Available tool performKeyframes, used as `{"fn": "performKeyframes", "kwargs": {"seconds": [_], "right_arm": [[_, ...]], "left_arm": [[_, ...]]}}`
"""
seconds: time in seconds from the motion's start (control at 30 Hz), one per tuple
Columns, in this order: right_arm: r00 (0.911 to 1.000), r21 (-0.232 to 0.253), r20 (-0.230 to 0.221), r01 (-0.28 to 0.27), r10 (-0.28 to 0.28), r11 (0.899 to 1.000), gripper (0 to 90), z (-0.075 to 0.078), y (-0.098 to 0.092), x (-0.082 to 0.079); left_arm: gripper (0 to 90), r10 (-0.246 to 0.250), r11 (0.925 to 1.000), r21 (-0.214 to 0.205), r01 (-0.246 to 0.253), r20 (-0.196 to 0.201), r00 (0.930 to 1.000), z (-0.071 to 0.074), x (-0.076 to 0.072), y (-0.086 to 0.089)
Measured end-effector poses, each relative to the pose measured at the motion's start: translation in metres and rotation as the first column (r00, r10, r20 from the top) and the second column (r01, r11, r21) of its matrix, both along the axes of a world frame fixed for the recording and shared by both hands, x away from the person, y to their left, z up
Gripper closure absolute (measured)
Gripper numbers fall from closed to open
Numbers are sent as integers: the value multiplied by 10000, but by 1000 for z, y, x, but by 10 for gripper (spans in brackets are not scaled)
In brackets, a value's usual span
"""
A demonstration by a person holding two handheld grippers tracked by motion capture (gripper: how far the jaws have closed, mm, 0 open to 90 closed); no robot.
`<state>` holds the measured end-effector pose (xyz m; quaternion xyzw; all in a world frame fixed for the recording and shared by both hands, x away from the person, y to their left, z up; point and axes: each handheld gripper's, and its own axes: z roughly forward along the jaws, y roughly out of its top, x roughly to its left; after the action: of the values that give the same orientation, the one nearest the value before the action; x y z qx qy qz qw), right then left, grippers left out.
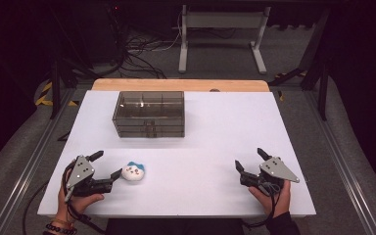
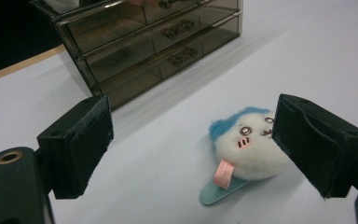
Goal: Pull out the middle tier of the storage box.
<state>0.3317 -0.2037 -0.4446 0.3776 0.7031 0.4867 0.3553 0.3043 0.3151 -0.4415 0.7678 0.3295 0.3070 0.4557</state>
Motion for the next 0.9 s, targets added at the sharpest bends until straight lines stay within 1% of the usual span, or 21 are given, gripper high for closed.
{"fn": "performKeyframes", "kwargs": {"seconds": [0.1,0.17,0.33,0.43,0.5,0.63,0.67,0.77,0.8,0.9], "right_arm": [[9998,158,143,108,-110,9998,146,2,-3,-2],[9998,246,163,135,-139,9996,146,2,-4,-2],[9999,95,54,162,-162,9998,146,0,-5,-2],[9998,123,37,200,-201,9997,146,0,-6,-3],[9997,195,46,222,-223,9996,146,0,-6,-3],[9998,214,49,208,-209,9996,146,0,-6,-3],[9998,158,13,205,-206,9997,147,-1,-5,-2],[9998,188,-2,200,-200,9996,149,-2,-4,-2],[9998,129,-37,190,-190,9997,148,-2,-4,-2],[9999,158,-58,113,-112,9998,150,-2,-3,-2]], "left_arm": [[137,10,10000,39,-10,38,10000,0,0,-1],[135,-21,10000,-16,21,11,10000,0,0,-1],[137,-3,10000,-48,3,-66,10000,0,3,-2],[143,15,10000,65,-14,-93,10000,-1,4,-4],[144,-15,10000,68,16,-127,9999,-2,4,-5],[146,-21,9999,130,23,-117,9999,-2,3,-5],[147,26,9999,146,-24,-125,9999,-2,4,-6],[150,58,9999,120,-56,-175,9998,-2,5,-6],[151,96,9999,134,-94,-161,9998,-2,5,-6],[156,157,9998,133,-155,-125,9998,-2,5,-5]]}}
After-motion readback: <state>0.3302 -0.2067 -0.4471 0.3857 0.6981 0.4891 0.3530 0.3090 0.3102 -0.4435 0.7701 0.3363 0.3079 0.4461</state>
